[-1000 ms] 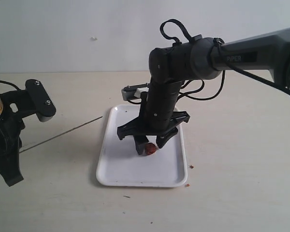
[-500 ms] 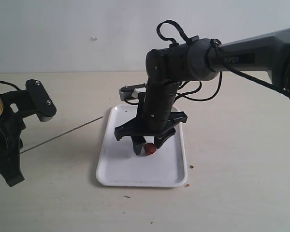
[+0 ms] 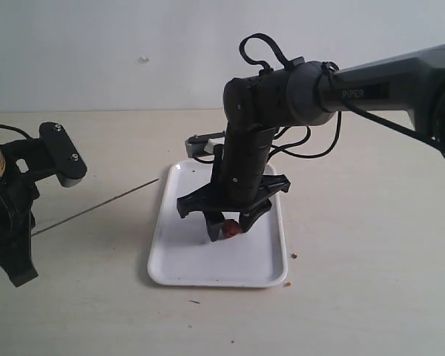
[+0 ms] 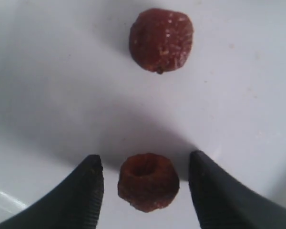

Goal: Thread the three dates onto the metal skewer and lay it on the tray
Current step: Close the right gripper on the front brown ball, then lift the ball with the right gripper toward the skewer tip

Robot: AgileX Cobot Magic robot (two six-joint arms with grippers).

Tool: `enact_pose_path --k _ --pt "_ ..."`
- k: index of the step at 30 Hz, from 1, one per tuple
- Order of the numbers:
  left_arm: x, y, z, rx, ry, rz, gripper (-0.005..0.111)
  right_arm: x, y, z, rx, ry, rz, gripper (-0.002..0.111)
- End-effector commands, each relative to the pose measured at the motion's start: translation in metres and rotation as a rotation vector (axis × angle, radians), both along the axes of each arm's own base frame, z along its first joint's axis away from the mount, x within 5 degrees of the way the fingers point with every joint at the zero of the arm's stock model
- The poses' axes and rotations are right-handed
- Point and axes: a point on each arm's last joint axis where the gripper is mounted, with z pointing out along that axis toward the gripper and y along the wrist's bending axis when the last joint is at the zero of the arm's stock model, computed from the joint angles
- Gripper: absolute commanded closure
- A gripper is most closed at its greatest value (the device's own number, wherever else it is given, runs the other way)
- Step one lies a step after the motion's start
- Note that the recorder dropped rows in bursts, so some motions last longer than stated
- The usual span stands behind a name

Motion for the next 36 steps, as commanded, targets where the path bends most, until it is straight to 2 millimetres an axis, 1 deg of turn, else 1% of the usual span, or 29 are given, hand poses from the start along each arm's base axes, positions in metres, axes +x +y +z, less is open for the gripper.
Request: enact_pose_path --k 1,5,7,14,16,19,23,27,30,33,36 --pt "-0.001 0.0 0.002 -0.012 -0.003 0.004 0.107 0.001 0.001 0.0 -0.009 -0.003 -0.001 0.063" --pt "-0.001 0.0 0.002 -0.012 -0.003 0.004 0.107 0.001 0.001 0.0 -0.007 -0.001 -0.011 0.076" --pt "-0.001 0.0 0.002 -0.012 -0.003 0.004 0.107 0.001 0.001 0.0 -0.007 -0.001 -0.011 0.079" --pt "-0.002 0.0 0.001 -0.023 0.0 0.012 0.107 0.002 0.001 0.001 -0.004 -0.003 -0.013 0.079" --pt "-0.003 -0.002 0.001 -0.04 0.009 0.023 0.107 0.002 0.001 0.004 0.001 -0.014 -0.015 0.079" --pt "-0.003 -0.004 0.001 -0.064 0.017 0.035 0.107 0.004 -0.001 0.018 -0.013 -0.065 -0.012 0.079" --pt "-0.005 -0.008 0.0 -0.113 0.03 0.061 0.107 0.01 -0.005 0.046 -0.04 -0.162 -0.039 0.079" --pt "-0.006 -0.013 0.0 -0.176 0.04 0.092 0.107 0.018 -0.007 0.072 -0.02 -0.278 -0.1 0.08" --pt "-0.006 -0.016 0.0 -0.211 0.045 0.115 0.107 0.023 -0.005 0.083 0.011 -0.338 -0.132 0.08" --pt "-0.005 -0.02 -0.001 -0.261 0.044 0.139 0.107 0.029 -0.003 0.091 0.051 -0.395 -0.193 0.08" --pt "0.002 -0.03 0.002 -0.39 -0.023 0.179 0.107 0.035 0.0 0.094 0.125 -0.445 -0.27 0.08"
